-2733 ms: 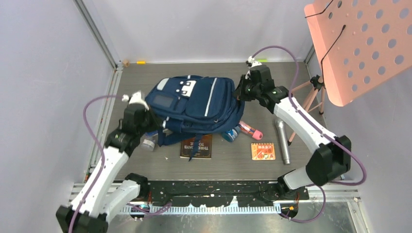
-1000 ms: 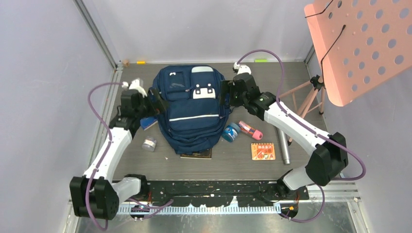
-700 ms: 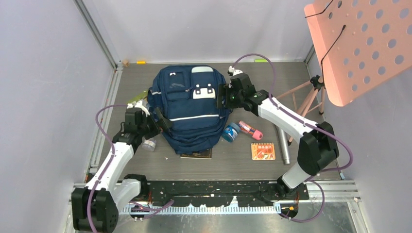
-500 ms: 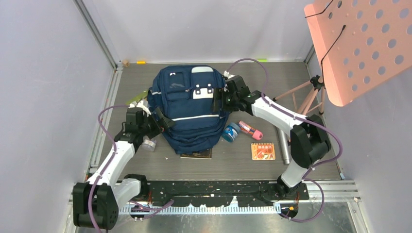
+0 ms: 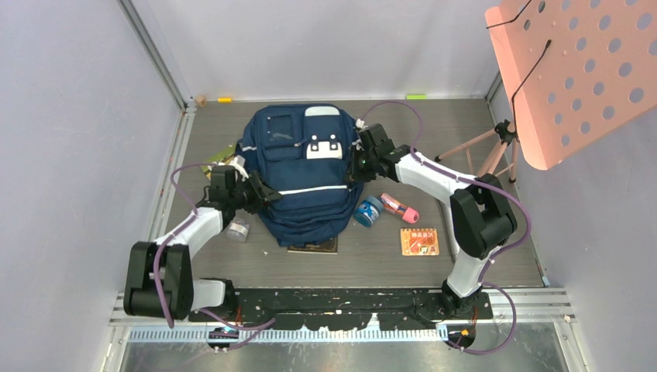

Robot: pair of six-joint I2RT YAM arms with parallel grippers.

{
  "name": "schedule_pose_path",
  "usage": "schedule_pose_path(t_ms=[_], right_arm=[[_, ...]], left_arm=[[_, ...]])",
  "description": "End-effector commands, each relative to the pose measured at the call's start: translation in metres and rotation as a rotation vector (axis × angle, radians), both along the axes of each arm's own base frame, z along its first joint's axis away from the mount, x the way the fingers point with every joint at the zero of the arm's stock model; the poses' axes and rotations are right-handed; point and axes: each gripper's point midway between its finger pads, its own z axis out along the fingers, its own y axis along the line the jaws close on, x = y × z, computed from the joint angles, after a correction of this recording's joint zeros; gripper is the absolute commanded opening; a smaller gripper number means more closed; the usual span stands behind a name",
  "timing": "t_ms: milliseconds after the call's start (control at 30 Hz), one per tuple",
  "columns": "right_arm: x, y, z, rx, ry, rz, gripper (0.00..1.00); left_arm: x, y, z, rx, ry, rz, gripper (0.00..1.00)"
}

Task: Pack the student bag
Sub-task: Adjust the student bag at the center of the board.

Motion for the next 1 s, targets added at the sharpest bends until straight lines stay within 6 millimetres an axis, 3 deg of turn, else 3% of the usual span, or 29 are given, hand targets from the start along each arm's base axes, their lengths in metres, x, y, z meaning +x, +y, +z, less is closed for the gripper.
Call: schedule_pose_path(t_ms=[0, 100, 300, 433, 567, 700, 800, 867, 933, 967], right_arm=[[0.009, 0.028, 0.049, 0.135, -0.078, 0.043, 0.02], [0.007, 0.030, 0.065, 0.160, -0.104, 0.051, 0.00], [-0.004, 0.041, 0.098, 0.134, -0.185, 0.084, 0.00], [-0.017, 0.060, 0.114, 0.084, -0.253, 0.107, 0.01], [-0.030, 0.089, 0.117, 0.087, -0.277, 0.144, 0.00], [-0.044, 0.121, 0.107, 0.100, -0.248, 0.199, 0.00], [-0.051, 0.135, 0.105, 0.106, -0.244, 0.228, 0.01], [-0.051, 0.134, 0.109, 0.101, -0.256, 0.233, 0.08], [-0.050, 0.128, 0.114, 0.080, -0.283, 0.233, 0.35], [-0.046, 0.120, 0.119, 0.053, -0.315, 0.218, 0.42]], left_arm=[[0.036, -0.020, 0.039, -0.073, -0.160, -0.082, 0.32], [0.050, -0.018, 0.057, -0.049, -0.210, -0.077, 0.02], [0.081, -0.004, 0.129, 0.101, -0.358, -0.080, 0.00], [0.105, 0.018, 0.154, 0.248, -0.382, -0.034, 0.00], [0.134, 0.039, 0.148, 0.344, -0.347, -0.001, 0.00], [0.162, 0.062, 0.127, 0.393, -0.276, 0.028, 0.00], [0.172, 0.065, 0.109, 0.401, -0.222, 0.000, 0.00], [0.173, 0.064, 0.101, 0.408, -0.195, -0.025, 0.01], [0.170, 0.065, 0.098, 0.422, -0.172, -0.038, 0.17], [0.168, 0.066, 0.098, 0.429, -0.162, -0.039, 0.28]])
